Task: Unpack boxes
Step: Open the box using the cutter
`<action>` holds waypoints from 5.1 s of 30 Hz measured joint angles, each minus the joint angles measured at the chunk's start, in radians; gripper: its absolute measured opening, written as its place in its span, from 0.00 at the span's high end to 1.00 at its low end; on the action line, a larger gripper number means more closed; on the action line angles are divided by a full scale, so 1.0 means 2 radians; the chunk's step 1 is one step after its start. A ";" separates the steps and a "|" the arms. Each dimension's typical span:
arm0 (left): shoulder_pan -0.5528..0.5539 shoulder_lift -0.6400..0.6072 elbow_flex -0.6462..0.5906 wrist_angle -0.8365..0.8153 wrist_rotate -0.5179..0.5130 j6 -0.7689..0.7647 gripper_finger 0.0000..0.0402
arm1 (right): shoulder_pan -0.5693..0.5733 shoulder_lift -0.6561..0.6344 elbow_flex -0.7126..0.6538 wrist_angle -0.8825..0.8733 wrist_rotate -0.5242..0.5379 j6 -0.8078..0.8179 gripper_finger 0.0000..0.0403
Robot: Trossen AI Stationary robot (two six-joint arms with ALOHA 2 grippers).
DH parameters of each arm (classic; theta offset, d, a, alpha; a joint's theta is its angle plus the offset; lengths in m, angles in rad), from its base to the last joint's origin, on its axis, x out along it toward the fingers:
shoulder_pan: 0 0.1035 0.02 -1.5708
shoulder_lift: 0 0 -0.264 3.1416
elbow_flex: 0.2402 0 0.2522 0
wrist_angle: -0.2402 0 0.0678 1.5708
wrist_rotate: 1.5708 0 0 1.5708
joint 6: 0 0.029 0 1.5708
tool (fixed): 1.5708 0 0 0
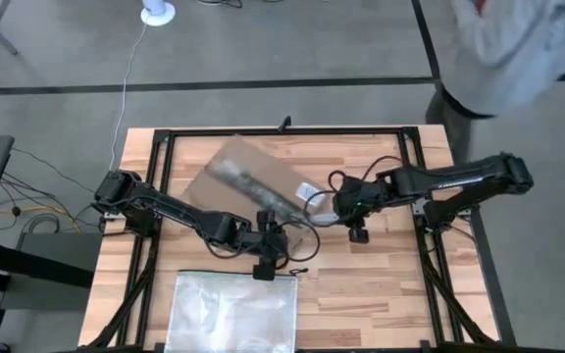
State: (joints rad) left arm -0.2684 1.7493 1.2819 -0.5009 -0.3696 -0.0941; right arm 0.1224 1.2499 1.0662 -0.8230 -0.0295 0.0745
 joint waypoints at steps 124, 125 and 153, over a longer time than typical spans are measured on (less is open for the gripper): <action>0.055 0.018 0.023 0.070 0.038 0.016 0.36 | 0.164 -0.085 -0.054 -0.089 0.247 0.467 0.73; 0.047 0.011 0.030 0.048 0.038 0.017 0.36 | 0.162 -0.085 -0.054 -0.087 0.245 0.464 0.73; -0.001 0.069 0.032 0.094 -0.058 0.041 0.36 | 0.131 -0.037 -0.054 0.020 0.230 0.417 0.73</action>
State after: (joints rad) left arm -0.2698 1.8866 1.3453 -0.3134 -0.4852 -0.0122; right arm 0.3837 1.1759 0.9585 -0.7831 0.4313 0.9087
